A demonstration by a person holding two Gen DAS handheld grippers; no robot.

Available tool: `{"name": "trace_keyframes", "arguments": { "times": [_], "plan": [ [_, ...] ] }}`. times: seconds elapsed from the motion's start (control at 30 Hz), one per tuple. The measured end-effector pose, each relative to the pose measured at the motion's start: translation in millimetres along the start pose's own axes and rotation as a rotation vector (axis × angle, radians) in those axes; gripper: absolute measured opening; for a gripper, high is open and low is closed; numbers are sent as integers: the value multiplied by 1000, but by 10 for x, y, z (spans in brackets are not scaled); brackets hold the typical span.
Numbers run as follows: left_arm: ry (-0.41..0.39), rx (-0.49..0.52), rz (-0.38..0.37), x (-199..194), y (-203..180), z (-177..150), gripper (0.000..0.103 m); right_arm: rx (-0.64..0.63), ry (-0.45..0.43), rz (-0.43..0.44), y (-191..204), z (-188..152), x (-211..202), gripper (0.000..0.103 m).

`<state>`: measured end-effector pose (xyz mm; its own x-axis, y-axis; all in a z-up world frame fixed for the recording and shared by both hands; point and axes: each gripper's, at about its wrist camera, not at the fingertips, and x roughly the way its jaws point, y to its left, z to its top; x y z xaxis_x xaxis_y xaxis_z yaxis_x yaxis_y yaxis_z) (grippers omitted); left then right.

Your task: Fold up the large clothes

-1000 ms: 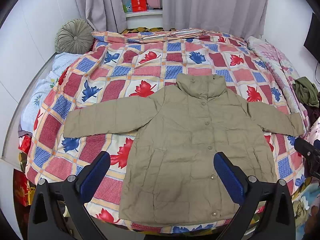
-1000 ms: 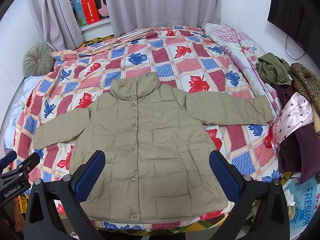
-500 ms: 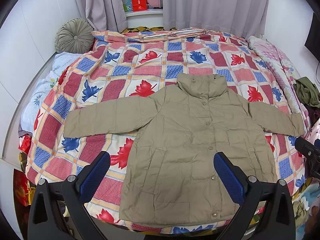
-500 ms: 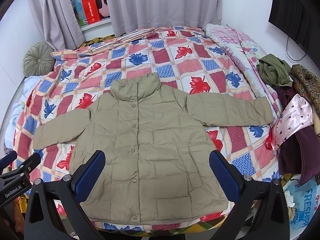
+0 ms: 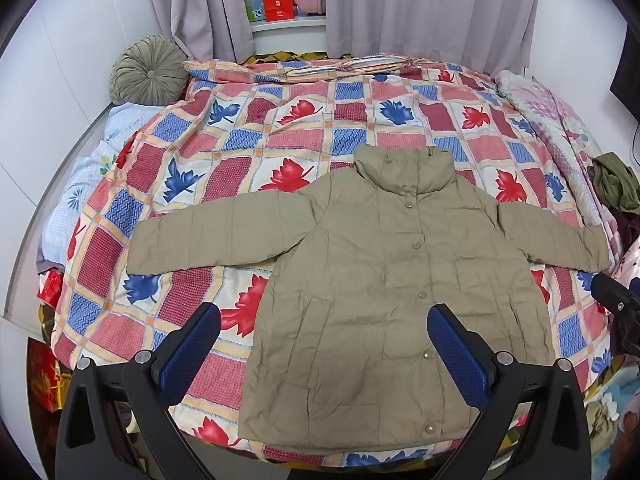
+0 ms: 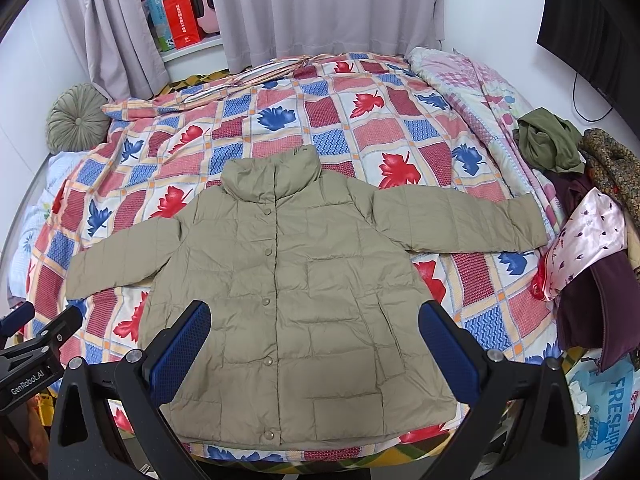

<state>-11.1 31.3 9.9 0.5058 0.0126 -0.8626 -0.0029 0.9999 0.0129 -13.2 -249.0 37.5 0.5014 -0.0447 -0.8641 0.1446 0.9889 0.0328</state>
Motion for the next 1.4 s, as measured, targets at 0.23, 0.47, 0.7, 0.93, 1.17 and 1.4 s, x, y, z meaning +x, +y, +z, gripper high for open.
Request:
{"name": "trace_keyframes", "arguments": {
  "times": [0.23,0.47,0.7,0.93,1.17,1.4],
  "plan": [
    [-3,-2,2,18,-18,4,103,1,0,0,0,-1,-10,103],
    [0,-1,2,3,-7,3,103,0,0,-1,1,-1,5,103],
    [3,0,1,-5,7,3,103,0,-1,-2,5,-1,7,103],
    [1,-1,2,14,-15,9,103,-1,0,-2,11,-3,-4,103],
    [3,0,1,35,-25,11,103,0,2,-3,16,0,12,103],
    [5,1,1,35,-25,12,103,-1,3,-3,21,0,19,103]
  ]
}}
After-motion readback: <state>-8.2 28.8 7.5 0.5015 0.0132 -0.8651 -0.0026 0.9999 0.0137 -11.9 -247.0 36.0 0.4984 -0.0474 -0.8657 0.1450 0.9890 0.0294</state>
